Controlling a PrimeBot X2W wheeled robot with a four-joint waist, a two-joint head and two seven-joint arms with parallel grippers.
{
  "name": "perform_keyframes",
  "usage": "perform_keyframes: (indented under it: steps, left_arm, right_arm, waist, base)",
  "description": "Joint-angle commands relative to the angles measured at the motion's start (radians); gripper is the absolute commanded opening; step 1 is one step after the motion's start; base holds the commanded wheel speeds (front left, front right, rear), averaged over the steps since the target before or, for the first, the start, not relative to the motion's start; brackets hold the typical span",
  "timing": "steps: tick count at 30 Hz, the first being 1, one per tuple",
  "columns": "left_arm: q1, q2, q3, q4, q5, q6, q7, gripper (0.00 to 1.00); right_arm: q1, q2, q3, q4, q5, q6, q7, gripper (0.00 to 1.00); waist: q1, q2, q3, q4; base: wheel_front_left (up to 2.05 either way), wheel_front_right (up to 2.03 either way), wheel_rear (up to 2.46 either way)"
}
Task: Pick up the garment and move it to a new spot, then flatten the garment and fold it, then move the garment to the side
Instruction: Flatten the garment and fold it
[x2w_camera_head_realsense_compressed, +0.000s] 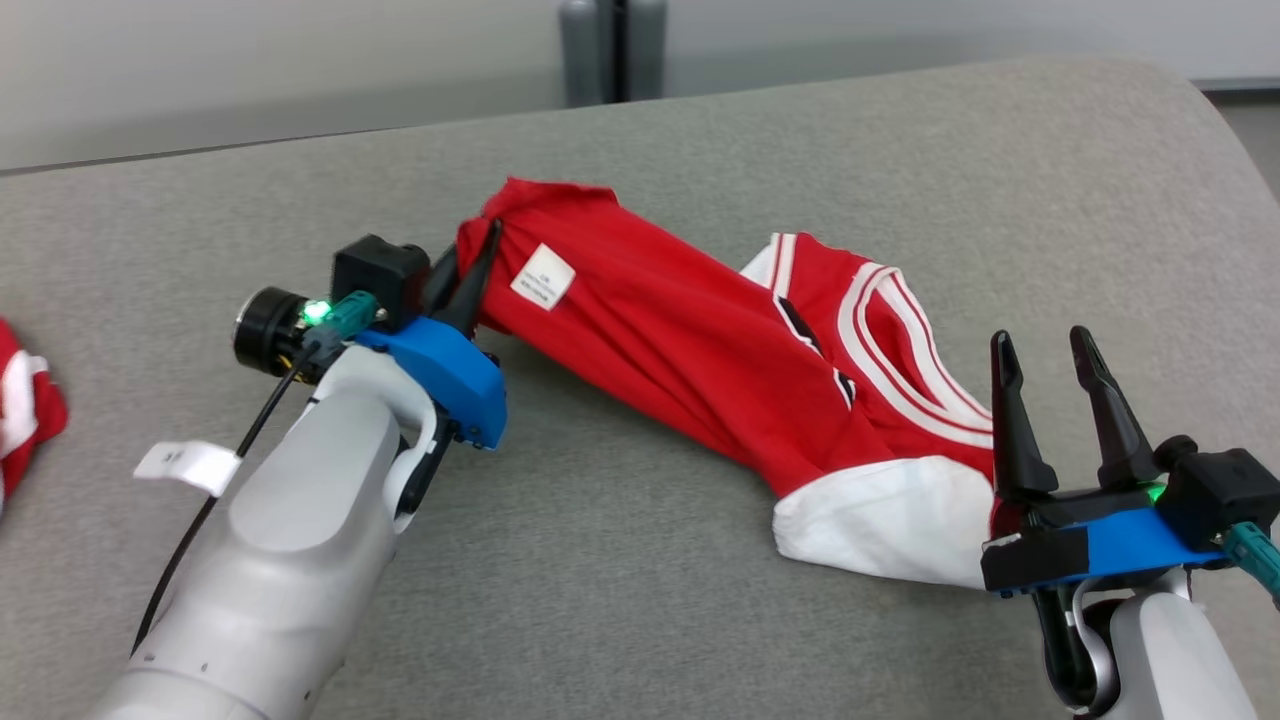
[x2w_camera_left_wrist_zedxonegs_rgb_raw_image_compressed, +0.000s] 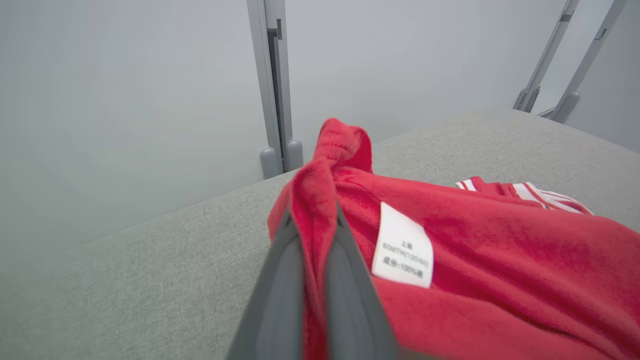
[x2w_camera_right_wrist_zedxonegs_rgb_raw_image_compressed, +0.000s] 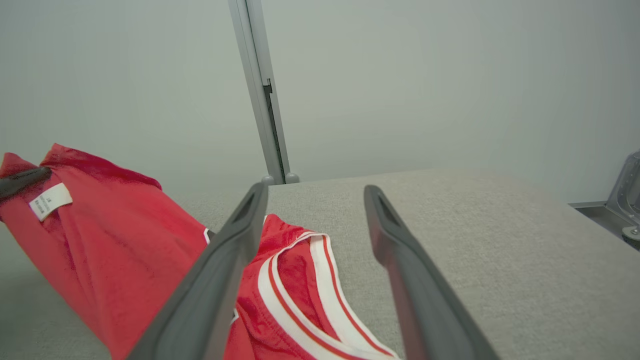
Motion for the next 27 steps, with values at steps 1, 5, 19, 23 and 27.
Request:
perform_keyframes:
  steps: [1,5,19,23,27]
  left_arm:
    - [0.045,0.027,0.041,-0.066,0.016,0.017,-0.005,0.00]
    - [0.113,0.047,0.089,-0.158,0.042,0.035,-0.006,0.00]
    - [0.567,0.093,0.256,-0.452,0.117,0.101,-0.006,0.00]
    - [0.657,0.086,0.301,-0.507,0.121,0.122,-0.006,0.00]
    - [0.727,0.087,0.336,-0.534,0.120,0.128,-0.006,0.00]
  right_arm:
    - [0.016,-0.004,-0.001,0.005,-0.004,0.001,-0.004,1.00]
    - [0.021,-0.004,0.002,0.009,-0.003,0.001,-0.004,1.00]
    - [0.059,-0.004,-0.002,0.034,-0.002,0.001,-0.004,1.00]
    - [0.067,-0.004,-0.007,0.040,0.000,0.001,-0.004,1.00]
    - [0.079,-0.004,-0.008,0.047,0.002,0.001,-0.004,1.00]
  waist:
    - [-0.0001,0.0000,-0.011,0.030]
    - [-0.0001,0.0000,-0.029,0.063]
    - [-0.0001,0.0000,-0.087,0.162]
    - [-0.0001,0.0000,-0.100,0.182]
    - [-0.0001,0.0000,-0.113,0.198]
  base:
    - [0.00,0.00,0.00]
    - [0.00,0.00,0.00]
    - [0.00,0.00,0.00]
    - [0.00,0.00,0.00]
    - [0.00,0.00,0.00]
